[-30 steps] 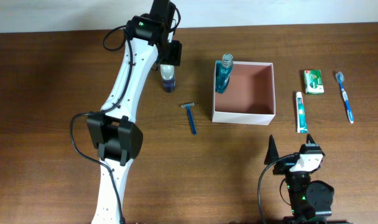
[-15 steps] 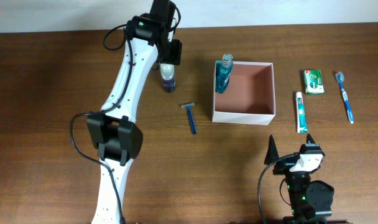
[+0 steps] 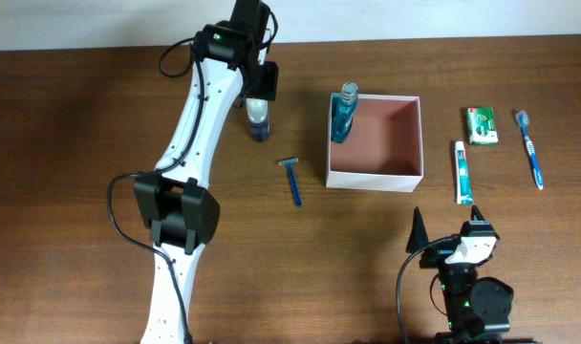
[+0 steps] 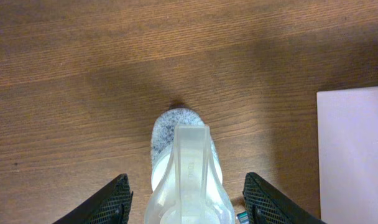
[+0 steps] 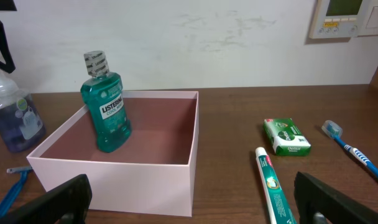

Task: Pack container
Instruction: 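Lower and close the left gripper on the soap pump head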

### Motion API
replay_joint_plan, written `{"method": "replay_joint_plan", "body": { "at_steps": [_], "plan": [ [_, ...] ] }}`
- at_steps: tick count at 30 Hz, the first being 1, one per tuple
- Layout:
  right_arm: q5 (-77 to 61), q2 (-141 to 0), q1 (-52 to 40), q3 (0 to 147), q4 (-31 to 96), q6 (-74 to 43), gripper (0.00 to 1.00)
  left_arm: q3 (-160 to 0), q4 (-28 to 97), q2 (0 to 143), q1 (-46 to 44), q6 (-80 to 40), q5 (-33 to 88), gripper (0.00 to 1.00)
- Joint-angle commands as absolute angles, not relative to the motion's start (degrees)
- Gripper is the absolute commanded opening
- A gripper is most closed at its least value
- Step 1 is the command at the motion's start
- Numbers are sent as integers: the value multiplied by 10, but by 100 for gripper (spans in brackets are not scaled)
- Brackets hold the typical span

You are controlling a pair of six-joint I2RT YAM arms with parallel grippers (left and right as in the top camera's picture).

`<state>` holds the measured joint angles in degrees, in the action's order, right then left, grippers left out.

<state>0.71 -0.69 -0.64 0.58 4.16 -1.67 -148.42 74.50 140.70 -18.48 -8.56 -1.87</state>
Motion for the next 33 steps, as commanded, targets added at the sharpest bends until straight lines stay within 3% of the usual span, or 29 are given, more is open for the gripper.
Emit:
{"method": "replay_joint_plan", "body": {
  "at_steps": [1,13,14,20,33],
  "plan": [
    [4,-3,-11,3,46,-17,99,-1482,752,1419,-185,-79,-12,59],
    [4,-3,-11,3,46,-17,99,-1482,745,1422,-185,-78,-12,59],
    [4,-3,-11,3,46,-17,99,-1482,742,1422,-185,-78,-12,54],
    [4,-3,-11,3,46,-17,99,-1482,737,1422,-184,-79,-12,46],
    [4,-3,-11,3,46,-17,99,-1482,738,1422,-184,-79,-12,36]
  ]
}}
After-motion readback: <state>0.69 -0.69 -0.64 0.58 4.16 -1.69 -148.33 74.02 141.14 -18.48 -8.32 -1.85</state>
